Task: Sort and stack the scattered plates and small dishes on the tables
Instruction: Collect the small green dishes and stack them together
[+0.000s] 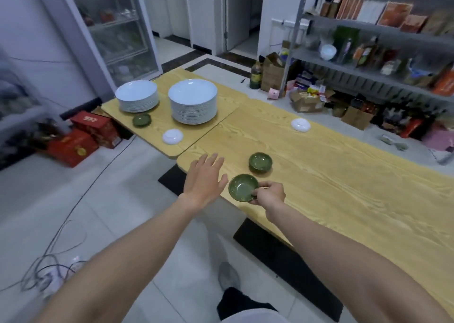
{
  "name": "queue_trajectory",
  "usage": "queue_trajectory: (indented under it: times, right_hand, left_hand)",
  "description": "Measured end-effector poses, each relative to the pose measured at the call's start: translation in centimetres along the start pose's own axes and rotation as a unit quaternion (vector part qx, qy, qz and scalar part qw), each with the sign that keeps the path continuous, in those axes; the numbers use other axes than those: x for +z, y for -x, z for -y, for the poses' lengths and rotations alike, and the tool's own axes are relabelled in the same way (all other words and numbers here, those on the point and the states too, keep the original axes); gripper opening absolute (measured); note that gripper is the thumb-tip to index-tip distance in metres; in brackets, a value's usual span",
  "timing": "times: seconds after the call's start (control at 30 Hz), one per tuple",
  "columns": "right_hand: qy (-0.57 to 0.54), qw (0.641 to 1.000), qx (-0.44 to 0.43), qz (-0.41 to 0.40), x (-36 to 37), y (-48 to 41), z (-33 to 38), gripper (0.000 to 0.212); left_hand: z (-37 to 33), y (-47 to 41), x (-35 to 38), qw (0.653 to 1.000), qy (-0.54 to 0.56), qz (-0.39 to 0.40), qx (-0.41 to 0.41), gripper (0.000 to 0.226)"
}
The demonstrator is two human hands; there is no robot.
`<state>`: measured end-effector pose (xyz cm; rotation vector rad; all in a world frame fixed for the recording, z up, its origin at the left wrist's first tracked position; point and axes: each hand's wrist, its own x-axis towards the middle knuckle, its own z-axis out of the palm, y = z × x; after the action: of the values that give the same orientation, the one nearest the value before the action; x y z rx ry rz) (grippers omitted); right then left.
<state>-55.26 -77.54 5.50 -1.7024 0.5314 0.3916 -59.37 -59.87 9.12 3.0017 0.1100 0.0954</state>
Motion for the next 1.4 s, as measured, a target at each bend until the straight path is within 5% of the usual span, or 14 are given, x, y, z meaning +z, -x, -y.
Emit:
queue_trajectory:
  times: [0.57,1.4]
  right_hand:
    - [0.051,0.997,0.028,0.047,18.3,-11.4,7.6,0.026]
    - [0.038,0.996,0.067,0.037,40.1,-16.5,15.8,0.032]
  left_hand:
    - [15.4,-12.7,0.2,0.996,-0.045,0.028,-0.067,0.053]
    - [38.8,-23.4,3.1,0.995,0.014,0.048,-0.082,0.058]
